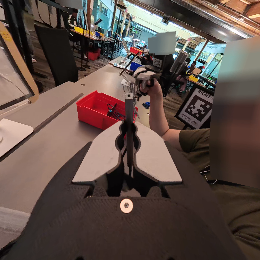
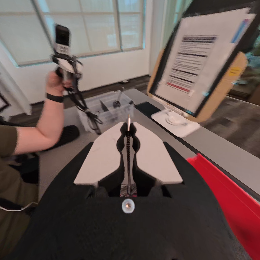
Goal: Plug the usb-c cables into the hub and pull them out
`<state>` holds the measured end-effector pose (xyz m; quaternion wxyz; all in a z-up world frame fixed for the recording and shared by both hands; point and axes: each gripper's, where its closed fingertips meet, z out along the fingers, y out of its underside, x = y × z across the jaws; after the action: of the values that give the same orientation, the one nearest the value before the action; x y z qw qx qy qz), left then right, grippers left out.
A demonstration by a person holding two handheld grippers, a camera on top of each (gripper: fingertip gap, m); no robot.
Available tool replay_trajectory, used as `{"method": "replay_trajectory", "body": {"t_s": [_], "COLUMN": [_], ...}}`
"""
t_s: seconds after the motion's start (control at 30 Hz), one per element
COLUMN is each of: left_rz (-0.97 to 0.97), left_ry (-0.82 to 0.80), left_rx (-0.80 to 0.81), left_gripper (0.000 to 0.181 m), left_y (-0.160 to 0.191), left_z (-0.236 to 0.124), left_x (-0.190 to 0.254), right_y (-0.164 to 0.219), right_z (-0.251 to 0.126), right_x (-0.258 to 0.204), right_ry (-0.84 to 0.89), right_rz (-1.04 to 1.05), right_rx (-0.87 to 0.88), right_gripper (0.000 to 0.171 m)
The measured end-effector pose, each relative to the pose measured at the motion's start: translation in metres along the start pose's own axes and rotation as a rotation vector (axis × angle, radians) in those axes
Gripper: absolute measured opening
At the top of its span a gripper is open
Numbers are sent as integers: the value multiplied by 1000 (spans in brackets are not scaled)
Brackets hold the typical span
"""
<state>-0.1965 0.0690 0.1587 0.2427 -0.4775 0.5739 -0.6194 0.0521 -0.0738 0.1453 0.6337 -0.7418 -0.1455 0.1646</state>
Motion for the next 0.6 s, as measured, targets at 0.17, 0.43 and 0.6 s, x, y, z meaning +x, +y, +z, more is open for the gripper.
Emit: {"method": "replay_trajectory", "body": {"t_s": [0.17,0.43,0.6], "left_rz": [15,4,-11], "left_ry": [25,86,118], "left_rx": [-62,-164,-204], "left_gripper": [8,8,8], "left_y": [6,22,30], "left_z": [23,69,90], "left_x": [7,14,15], "right_y": [46,128,145], "right_z": [-27,-21,-28], "right_x": [37,75,73], "right_ry": [220,245,226], "right_rz": [-13,182,204], "right_rx": [-259,-604,-679], "right_gripper": [7,7,8]}}
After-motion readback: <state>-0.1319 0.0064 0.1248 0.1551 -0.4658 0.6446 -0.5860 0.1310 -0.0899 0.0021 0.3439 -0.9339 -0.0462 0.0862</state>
